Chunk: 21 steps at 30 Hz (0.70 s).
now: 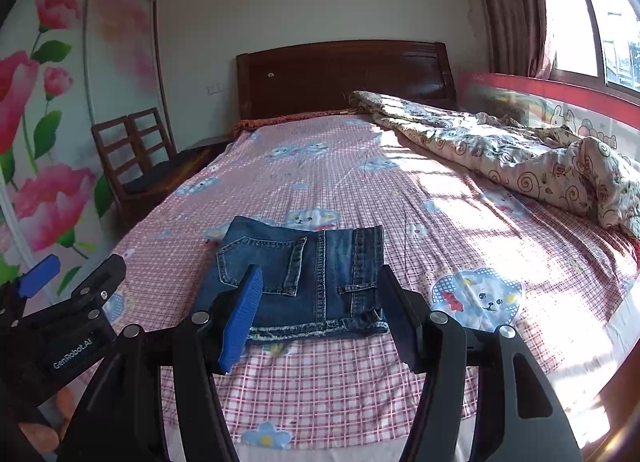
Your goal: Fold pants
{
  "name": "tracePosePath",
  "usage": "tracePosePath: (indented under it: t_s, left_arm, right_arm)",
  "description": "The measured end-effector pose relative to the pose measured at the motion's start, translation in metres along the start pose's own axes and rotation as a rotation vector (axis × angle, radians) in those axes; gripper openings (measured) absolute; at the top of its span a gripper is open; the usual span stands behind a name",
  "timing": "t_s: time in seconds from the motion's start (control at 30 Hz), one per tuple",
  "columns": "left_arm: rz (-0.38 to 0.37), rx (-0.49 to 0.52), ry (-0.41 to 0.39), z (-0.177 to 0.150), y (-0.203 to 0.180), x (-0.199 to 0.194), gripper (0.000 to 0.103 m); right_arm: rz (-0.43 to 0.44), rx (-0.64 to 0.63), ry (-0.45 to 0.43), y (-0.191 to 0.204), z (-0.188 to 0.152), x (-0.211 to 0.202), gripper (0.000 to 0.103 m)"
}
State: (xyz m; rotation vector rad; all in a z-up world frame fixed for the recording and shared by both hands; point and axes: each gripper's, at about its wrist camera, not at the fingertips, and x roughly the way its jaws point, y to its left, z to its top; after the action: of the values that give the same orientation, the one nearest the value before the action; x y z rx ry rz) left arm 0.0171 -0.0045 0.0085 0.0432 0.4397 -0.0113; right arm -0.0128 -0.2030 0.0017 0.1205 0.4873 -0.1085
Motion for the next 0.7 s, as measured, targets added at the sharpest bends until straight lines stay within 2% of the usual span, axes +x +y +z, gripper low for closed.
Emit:
tracePosePath:
  t_s: [0.7]
  left_arm:
    - [0.003,-0.004,0.017,-0.0031,-0.0008,0.0042,0.101]
  right_arm:
    - [0.011,-0.002,0.006,0.0000,0.0003,0.0030,0.059]
